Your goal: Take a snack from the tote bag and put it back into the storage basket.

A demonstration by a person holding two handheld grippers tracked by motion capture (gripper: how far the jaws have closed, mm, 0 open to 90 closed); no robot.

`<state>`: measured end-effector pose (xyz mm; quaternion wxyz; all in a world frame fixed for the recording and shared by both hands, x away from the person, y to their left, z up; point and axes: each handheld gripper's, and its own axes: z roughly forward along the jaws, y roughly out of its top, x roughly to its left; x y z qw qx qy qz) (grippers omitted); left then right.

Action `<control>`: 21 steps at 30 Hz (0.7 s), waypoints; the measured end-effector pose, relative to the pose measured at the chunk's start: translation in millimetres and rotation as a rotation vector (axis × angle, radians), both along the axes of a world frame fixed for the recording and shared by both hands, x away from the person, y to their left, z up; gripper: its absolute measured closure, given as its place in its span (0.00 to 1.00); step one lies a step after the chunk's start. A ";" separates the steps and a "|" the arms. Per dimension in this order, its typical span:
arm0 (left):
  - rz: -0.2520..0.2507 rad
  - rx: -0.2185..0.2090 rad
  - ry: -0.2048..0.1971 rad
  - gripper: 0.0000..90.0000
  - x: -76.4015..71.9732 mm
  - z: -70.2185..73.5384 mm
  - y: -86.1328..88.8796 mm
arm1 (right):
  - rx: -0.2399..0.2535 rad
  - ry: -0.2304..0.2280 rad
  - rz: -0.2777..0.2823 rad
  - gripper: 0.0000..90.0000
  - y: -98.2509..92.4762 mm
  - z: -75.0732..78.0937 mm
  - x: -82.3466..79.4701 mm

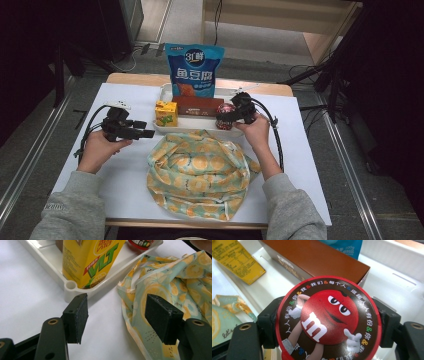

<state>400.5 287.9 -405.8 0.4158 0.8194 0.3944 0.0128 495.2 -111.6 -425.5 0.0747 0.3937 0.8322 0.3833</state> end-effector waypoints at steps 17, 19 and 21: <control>-0.015 0.011 0.007 0.39 0.1 -1.3 -3.0 | -0.026 -0.004 0.083 0.28 3.6 -11.0 -1.2; -0.017 0.013 0.009 0.39 0.0 -1.4 -3.4 | -0.032 -0.007 0.093 0.28 4.1 -11.0 -2.2; -0.018 0.013 0.012 0.39 -0.1 -1.7 -4.0 | -0.036 -0.011 0.097 0.27 4.6 -11.6 -2.7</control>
